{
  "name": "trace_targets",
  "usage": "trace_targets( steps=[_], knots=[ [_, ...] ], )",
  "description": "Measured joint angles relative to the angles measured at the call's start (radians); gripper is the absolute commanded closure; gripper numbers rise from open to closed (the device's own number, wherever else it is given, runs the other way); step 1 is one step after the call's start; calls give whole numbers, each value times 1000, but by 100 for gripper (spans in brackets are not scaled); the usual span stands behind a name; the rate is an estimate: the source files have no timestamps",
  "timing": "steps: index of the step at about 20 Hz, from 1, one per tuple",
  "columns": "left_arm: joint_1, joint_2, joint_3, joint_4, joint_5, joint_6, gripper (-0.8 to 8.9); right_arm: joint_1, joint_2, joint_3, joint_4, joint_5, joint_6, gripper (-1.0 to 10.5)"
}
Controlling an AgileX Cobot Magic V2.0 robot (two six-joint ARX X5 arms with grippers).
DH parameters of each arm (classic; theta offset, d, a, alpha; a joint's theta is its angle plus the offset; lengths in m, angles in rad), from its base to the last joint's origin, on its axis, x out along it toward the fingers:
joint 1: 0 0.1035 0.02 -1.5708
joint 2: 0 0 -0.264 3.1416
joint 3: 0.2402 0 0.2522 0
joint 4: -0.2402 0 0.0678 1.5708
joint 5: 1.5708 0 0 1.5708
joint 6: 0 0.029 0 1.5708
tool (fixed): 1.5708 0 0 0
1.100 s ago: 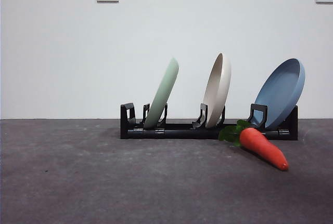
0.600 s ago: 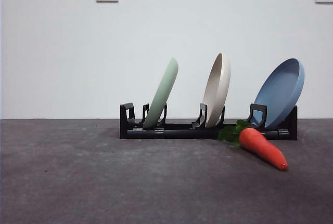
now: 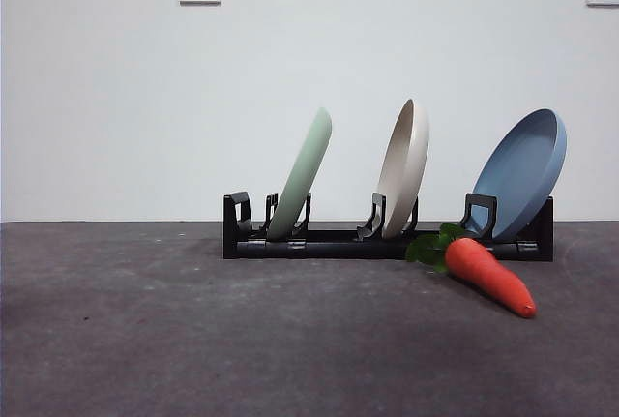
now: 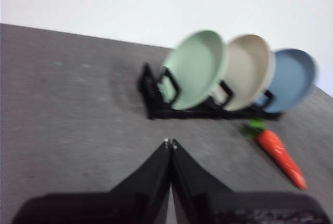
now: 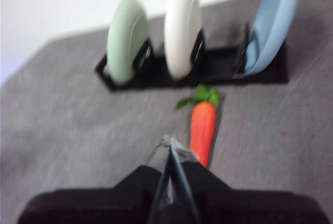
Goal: Take the green plate from the plate rack,put the plate on the table,take the carrot from the table,put the carrot in the plate
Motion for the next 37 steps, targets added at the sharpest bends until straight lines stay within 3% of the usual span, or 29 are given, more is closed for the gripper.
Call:
trace_targets(
  steps=[5,11,15,16,18,19,30,35,37],
  knots=[
    [0,112,127,-122,140,78,821,0,146,178,-219,-59,-132,958],
    [0,201,264,-334,283,233,821,1,274,325,-450,-217,-279,958],
    [0,203,287,-375,294,285,788,1,285,328,-476,-231,-309,924],
    [0,203,287,-377,293,288,652,1,286,328,-476,-231,-312,811],
    [0,204,287,-379,287,287,288,1,286,328,-476,-231,-315,504],
    [0,205,287,-379,279,283,215,1,286,328,-476,-231,-315,369],
    [-8,273,338,-309,269,276,216,1,291,328,-476,-233,-307,348],
    [-99,415,406,-160,257,241,216,1,291,328,-476,-233,-307,348],
    [-163,500,452,-117,197,234,216,1,291,328,-476,-233,-307,348]
  ],
)
